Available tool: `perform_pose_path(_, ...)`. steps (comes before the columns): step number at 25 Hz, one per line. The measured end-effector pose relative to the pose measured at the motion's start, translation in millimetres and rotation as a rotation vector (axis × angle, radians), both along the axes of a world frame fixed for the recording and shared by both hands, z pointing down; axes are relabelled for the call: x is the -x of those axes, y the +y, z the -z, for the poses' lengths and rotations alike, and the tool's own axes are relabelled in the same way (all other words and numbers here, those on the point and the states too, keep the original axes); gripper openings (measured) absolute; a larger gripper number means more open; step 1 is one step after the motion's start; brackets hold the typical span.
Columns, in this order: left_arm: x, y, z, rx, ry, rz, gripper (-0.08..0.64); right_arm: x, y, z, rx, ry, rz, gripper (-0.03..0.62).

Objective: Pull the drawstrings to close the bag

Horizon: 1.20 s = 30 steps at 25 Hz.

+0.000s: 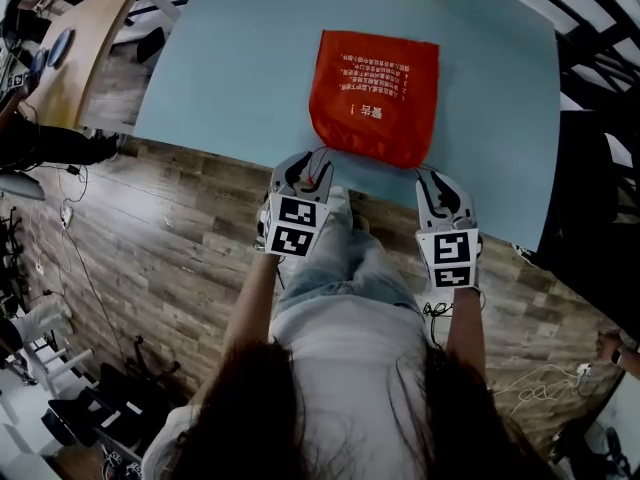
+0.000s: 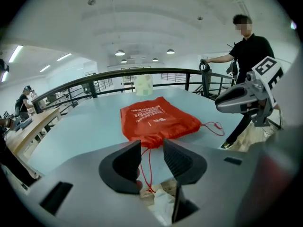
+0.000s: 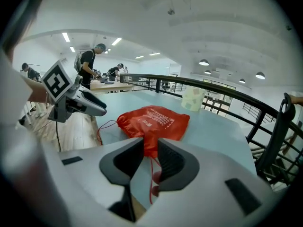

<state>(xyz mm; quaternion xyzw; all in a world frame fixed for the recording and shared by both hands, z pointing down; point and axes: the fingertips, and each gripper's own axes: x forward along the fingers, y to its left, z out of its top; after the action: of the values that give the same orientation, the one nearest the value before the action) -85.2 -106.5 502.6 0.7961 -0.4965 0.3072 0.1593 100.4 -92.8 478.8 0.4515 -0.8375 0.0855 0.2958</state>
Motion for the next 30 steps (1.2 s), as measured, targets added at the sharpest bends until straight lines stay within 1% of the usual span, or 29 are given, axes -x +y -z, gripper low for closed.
perform_pose_path(6, 4.1, -6.6, -31.4, 0.059, -0.054, -0.008, 0.147, 0.5, -0.1, -24.8, 0.047, 0.052, 0.011, 0.095)
perform_pose_path(15, 6.1, -23.3, -59.6, 0.104, -0.116, -0.037, 0.156, -5.6, -13.8, -53.6, 0.108, 0.140, 0.012, 0.109)
perform_pose_path(25, 4.4, -33.9, -77.9, 0.163, -0.147, -0.082, 0.172, -6.7, -22.0, -87.8, 0.190, 0.209, 0.037, 0.118)
perform_pose_path(30, 7.2, -36.8, -84.5, 0.181, -0.175, -0.103, 0.172, -5.4, -24.7, -99.5, 0.221, 0.221, 0.034, 0.118)
